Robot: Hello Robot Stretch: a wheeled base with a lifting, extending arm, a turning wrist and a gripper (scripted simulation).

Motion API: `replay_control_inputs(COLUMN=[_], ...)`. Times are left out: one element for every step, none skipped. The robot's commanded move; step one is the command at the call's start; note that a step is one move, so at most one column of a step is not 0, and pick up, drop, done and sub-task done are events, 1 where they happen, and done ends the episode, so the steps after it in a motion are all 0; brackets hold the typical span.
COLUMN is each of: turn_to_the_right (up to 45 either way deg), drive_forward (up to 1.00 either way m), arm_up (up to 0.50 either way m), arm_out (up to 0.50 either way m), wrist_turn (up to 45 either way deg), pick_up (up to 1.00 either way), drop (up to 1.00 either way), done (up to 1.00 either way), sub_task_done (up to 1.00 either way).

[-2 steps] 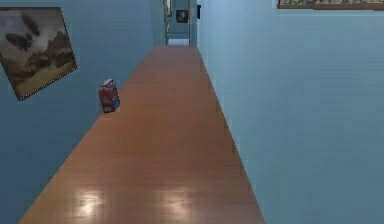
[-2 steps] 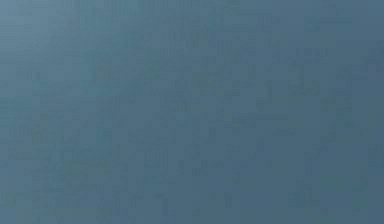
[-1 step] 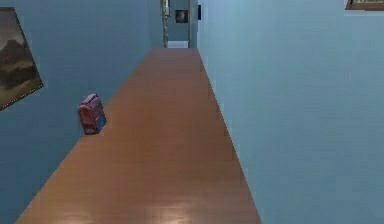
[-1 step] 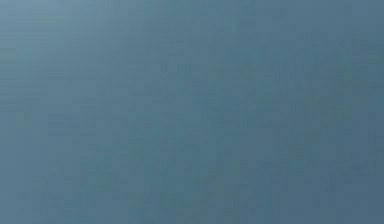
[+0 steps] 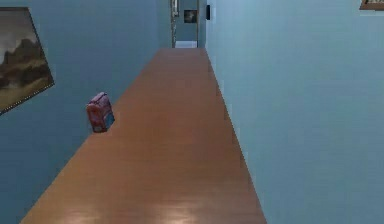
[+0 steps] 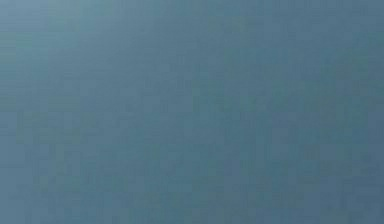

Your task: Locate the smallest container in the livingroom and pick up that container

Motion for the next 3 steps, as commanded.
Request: replay_control_inputs(turn_to_the_right=[0.0,0.0,0.0], drive_forward=[1.00,1.00,1.00], arm_up=[0.00,0.00,0.00], arm_out=[0.00,0.00,0.00], wrist_turn=[0.0,0.0,0.0], pick_up=[0.00,0.00,0.00], drop=[0.00,0.00,0.00], done=[0.00,0.00,0.00], sub_task_done=[0.00,0.00,0.00])
